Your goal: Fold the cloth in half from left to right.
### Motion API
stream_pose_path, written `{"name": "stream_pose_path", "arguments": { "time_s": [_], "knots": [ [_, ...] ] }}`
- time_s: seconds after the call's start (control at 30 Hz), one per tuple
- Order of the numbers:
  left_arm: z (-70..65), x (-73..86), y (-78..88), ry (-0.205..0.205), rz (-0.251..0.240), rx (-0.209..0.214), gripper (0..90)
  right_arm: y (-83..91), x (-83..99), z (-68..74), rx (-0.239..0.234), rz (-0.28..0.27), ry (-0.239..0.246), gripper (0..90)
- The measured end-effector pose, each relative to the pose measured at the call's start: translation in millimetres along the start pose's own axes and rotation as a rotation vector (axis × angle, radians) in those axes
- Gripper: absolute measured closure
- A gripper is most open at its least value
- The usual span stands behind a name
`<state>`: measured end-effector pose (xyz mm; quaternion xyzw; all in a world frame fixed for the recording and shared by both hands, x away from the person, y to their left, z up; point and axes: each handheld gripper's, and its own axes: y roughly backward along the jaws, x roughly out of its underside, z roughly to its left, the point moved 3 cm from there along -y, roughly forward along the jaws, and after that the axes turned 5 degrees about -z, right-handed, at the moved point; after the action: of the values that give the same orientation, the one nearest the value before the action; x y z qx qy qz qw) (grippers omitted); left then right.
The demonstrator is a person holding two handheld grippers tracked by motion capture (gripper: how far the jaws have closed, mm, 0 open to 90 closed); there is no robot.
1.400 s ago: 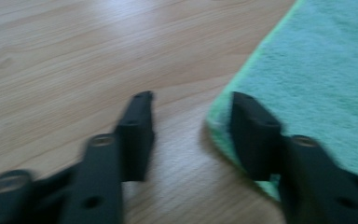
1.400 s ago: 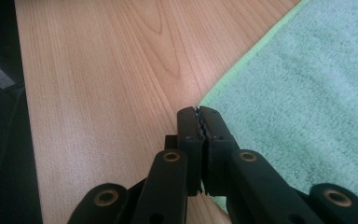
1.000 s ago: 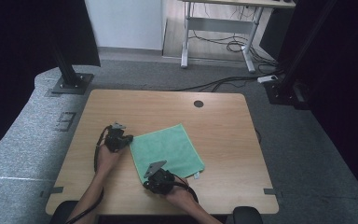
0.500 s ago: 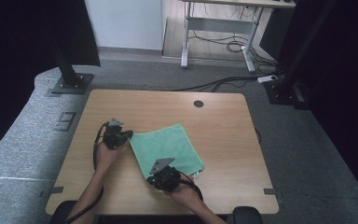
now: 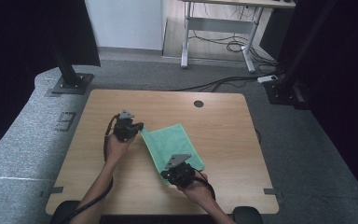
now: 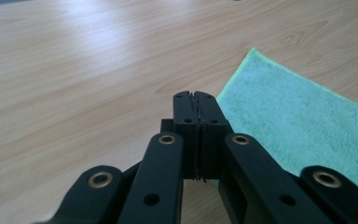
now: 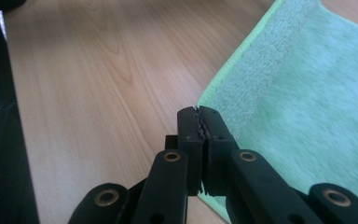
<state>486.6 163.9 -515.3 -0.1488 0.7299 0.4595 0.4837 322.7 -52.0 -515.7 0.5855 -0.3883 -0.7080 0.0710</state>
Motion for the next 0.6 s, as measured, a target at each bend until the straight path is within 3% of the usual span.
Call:
{"name": "stream_pose_path", "arguments": {
  "time_s": [0.6],
  "knots": [
    [-26.7, -19.5, -45.1, -0.053, 0.023, 0.031, 88.0, 26.9, 19.4, -29.5, 0.06, -0.033, -0.043, 87.0]
  ]
}}
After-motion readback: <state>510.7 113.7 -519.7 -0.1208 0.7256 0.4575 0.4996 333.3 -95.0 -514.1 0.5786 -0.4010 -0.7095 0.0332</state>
